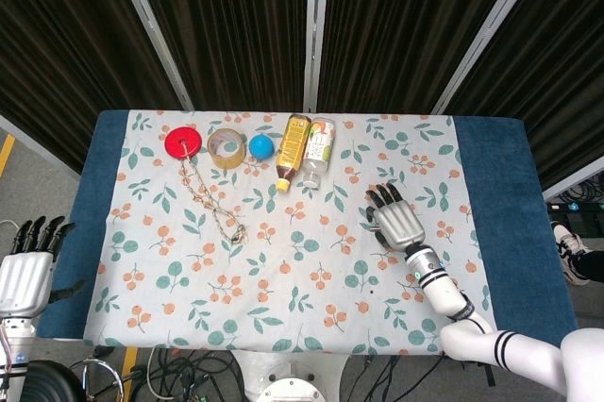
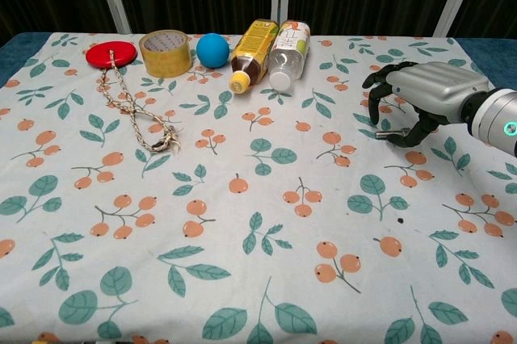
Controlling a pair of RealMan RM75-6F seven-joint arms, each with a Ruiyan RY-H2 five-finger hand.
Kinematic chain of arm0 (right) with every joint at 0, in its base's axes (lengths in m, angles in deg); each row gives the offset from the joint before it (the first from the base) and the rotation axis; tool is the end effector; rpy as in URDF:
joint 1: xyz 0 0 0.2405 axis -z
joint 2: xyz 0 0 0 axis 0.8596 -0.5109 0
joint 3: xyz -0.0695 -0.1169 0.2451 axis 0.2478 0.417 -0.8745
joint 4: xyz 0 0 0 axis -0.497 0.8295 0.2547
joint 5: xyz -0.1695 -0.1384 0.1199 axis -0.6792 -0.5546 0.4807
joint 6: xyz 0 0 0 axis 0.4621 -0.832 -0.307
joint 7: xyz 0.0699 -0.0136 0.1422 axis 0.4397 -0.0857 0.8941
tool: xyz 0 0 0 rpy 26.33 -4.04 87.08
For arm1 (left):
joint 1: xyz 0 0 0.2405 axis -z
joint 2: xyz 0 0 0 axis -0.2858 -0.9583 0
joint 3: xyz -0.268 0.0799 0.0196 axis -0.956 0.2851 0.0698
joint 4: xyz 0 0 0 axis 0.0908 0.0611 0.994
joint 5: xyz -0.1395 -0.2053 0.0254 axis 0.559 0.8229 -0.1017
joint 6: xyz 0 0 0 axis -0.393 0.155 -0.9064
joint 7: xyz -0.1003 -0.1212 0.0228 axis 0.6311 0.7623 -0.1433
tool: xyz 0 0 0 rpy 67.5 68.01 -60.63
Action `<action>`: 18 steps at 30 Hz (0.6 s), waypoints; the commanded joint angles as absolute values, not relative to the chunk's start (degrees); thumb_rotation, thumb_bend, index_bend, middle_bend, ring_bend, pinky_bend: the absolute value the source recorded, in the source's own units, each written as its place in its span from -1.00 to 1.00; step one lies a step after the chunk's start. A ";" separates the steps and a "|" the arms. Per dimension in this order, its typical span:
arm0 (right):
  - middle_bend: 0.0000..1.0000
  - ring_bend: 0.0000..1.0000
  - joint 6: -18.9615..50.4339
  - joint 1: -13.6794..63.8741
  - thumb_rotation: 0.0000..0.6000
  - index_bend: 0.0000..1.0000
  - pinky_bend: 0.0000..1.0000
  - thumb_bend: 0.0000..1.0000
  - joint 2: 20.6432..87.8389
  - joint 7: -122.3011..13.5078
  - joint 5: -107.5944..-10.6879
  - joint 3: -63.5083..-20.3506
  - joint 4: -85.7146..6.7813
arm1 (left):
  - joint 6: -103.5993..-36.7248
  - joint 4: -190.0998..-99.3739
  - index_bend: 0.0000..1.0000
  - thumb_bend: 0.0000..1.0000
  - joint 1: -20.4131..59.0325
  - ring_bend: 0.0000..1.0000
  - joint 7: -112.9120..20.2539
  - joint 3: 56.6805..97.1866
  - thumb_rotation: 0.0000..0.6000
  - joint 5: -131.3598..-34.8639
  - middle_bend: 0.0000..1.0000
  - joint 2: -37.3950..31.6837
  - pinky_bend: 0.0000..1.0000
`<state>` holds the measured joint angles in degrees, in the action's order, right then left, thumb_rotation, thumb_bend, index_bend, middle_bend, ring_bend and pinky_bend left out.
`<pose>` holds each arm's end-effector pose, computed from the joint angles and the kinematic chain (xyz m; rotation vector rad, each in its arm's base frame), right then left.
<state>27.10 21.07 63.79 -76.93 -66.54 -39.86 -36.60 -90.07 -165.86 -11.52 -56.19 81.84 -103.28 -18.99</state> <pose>-0.2262 -0.3848 -0.0748 1.8989 -0.8023 0.7381 -0.3479 0.2031 0.1159 -1.3666 -0.8685 -0.7822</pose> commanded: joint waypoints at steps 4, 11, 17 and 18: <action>-0.76 -1.00 27.73 20.79 1.00 -0.05 -1.00 -0.47 64.51 -76.39 -66.00 -39.72 -35.58 | -90.30 -165.47 -0.66 -1.00 -11.70 -1.00 -56.07 81.91 1.00 -103.29 -0.82 -18.86 -1.00; -0.75 -1.00 28.46 20.43 1.00 -0.04 -1.00 -0.47 64.89 -76.49 -65.56 -39.45 -35.16 | -90.46 -165.06 -0.66 -1.00 -11.88 -1.00 -55.91 81.93 1.00 -103.15 -0.82 -18.57 -1.00; -0.72 -1.00 28.80 20.19 1.00 0.03 -1.00 -0.42 65.28 -76.27 -65.13 -39.48 -34.79 | -90.55 -164.72 -0.66 -1.00 -11.98 -1.00 -55.64 81.90 1.00 -103.08 -0.82 -18.48 -1.00; -0.72 -1.00 28.81 20.16 1.00 0.05 -1.00 -0.41 65.31 -76.16 -65.12 -39.48 -34.75 | -90.53 -164.66 -0.66 -1.00 -11.99 -1.00 -55.57 81.91 1.00 -103.07 -0.82 -18.46 -1.00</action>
<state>28.80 20.17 65.29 -76.19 -65.13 -39.48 -34.76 -90.53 -164.68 -11.99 -55.59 81.91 -103.07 -18.47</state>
